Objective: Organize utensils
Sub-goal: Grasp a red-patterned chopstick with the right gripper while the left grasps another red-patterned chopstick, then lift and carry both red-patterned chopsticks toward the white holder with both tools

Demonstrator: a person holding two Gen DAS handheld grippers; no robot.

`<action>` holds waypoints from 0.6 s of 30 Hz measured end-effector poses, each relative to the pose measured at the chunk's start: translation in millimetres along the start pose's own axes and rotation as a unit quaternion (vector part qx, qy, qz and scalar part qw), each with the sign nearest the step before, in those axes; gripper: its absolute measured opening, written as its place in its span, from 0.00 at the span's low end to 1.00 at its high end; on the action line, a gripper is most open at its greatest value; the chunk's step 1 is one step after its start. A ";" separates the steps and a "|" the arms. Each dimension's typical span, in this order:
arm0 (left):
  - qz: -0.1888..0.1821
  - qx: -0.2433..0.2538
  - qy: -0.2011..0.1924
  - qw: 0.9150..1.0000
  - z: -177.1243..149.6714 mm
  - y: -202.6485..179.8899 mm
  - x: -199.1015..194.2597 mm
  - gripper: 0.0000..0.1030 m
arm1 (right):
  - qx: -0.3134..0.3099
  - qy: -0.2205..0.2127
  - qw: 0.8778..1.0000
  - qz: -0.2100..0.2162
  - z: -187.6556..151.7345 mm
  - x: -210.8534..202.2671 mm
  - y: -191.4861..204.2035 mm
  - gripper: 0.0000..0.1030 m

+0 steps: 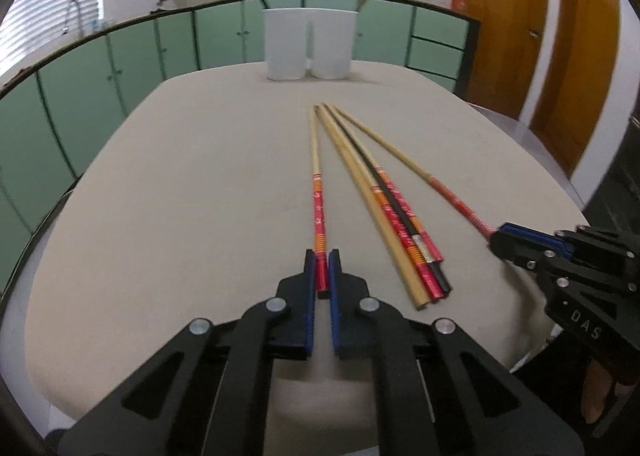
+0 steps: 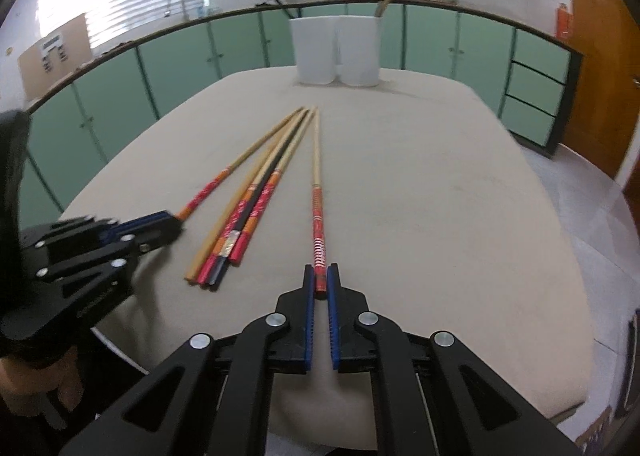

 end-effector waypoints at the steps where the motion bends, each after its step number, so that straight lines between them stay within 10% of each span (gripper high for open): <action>1: 0.009 -0.009 -0.003 1.000 -0.8 3.8 -1.6 0.05 | 0.005 -0.001 1.000 -0.003 -0.1 -0.2 -0.9 0.06; 18: -0.028 -0.037 0.004 0.999 -3.3 14.2 -9.6 0.05 | -0.015 -0.008 1.000 0.002 2.9 -5.3 14.8 0.06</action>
Point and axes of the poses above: each gripper's, at about its wrist camera, not at the fingertips, and x roughly the way its jaws point, y to its left, z to its top, the point moved 5 cm from there along x, roughly the way its jaws point, and after that the axes turned 1 degree about y, right-handed, at the moved point
